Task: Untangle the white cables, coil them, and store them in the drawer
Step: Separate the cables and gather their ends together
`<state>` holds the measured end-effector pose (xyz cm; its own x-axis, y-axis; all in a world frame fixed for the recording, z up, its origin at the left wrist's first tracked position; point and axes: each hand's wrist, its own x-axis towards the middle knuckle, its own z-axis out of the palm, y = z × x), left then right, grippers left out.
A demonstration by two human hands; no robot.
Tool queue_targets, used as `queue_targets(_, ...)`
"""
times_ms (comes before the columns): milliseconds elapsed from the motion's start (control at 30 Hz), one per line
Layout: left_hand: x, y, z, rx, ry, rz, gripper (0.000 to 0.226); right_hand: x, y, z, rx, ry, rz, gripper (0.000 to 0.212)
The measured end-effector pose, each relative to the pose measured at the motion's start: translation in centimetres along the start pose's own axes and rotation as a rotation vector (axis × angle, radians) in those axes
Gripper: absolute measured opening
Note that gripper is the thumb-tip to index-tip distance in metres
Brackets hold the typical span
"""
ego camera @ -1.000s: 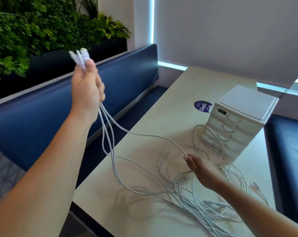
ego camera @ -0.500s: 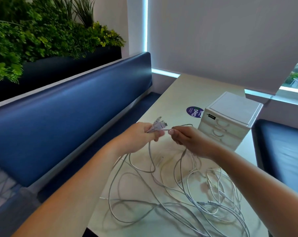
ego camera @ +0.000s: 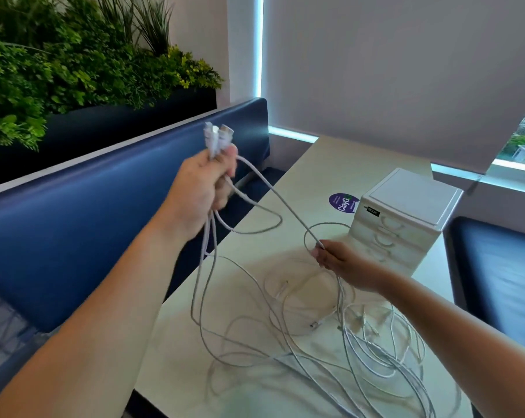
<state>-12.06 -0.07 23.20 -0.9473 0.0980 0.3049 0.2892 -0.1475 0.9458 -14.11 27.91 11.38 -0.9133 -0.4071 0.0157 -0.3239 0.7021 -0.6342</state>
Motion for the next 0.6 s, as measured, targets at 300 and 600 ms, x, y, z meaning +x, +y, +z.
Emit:
queue_targets(300, 0.3, 1.3, -1.5, 0.072, 0.083, -0.001, 0.038, -2.0, 2.3, 1.7, -0.077, 0.025, 0.104, 0.035)
queue_targets(600, 0.4, 0.5, -3.9, -0.147, 0.398, 0.023, 0.038, -2.4, 3.9, -1.1, 0.242, 0.367, 0.168, 0.038)
